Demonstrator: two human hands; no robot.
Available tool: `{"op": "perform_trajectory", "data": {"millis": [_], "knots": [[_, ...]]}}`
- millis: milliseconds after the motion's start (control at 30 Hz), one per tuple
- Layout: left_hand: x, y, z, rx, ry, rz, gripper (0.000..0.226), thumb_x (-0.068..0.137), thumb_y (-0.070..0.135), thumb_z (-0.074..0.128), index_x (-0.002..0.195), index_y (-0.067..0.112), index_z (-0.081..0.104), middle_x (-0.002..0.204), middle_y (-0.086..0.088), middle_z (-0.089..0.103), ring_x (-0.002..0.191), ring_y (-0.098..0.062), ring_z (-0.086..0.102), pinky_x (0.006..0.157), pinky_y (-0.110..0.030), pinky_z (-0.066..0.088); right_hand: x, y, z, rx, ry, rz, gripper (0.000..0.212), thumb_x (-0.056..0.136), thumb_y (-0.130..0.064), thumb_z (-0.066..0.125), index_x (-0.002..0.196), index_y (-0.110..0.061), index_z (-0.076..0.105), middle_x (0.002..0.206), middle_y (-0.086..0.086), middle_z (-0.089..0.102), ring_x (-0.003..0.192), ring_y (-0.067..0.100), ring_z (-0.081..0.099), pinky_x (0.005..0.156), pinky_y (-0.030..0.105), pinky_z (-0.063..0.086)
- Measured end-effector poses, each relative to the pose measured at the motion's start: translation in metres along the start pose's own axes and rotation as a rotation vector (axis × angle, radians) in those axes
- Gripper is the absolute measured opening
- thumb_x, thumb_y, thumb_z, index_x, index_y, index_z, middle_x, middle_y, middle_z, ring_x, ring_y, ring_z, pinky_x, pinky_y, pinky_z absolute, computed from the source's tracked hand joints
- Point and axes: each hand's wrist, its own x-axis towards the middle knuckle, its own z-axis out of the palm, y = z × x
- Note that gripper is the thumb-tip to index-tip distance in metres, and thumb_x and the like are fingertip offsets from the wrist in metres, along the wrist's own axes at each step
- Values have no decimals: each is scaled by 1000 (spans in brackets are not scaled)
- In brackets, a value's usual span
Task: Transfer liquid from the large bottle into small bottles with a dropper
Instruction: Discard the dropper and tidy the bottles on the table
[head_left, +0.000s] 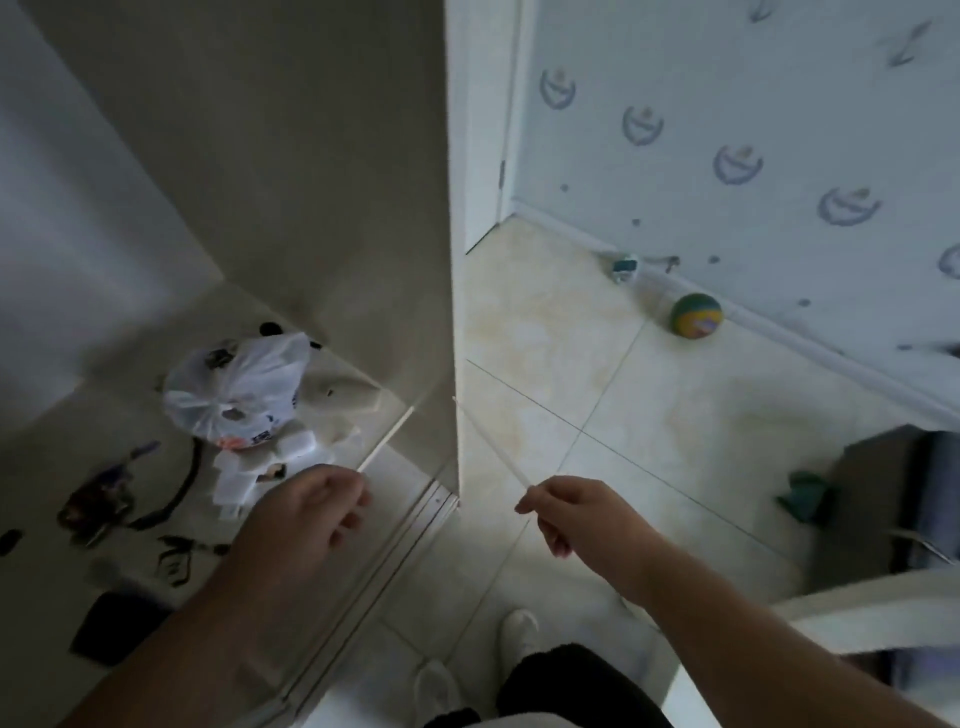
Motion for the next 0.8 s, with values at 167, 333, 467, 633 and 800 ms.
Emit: {"op": "perform_trajectory", "data": {"millis": [167,333,467,633,800], "knots": [[37,47,44,121,-148,122,24,84,57,56,90,40,72,92,10,76,77,-8,72,68,-32,55,-1,16,-52,59,156,65,25,96,-38,58,83,-30,78,59,-6,61,53,9,56,51,16,44],[69,85,95,168,-209,180,22,101,34,56,89,44,71,91,10,76,78,-7,72,68,-29,55,16,7,-114,149,272,79,28,98,-36,58,79,-28,77,57,-4,60,46,7,51,40,13,35],[95,124,144,171,-237,200,23,101,30,57,91,43,72,95,10,76,80,-9,73,69,-31,57,41,-5,-170,237,322,68,29,98,-34,59,76,-27,77,55,-4,58,45,10,51,41,14,36],[131,175,200,129,-243,203,25,81,55,55,91,41,73,96,8,76,80,-11,73,71,-35,59,68,-7,-232,363,358,102,30,93,-38,60,74,-23,78,57,-2,58,49,16,52,56,30,37],[175,208,234,62,-241,191,34,72,63,55,92,41,73,97,7,77,81,-13,74,70,-34,58,97,-7,-277,448,372,116,37,101,-28,59,71,-16,77,56,1,56,47,16,50,50,27,39]]}}
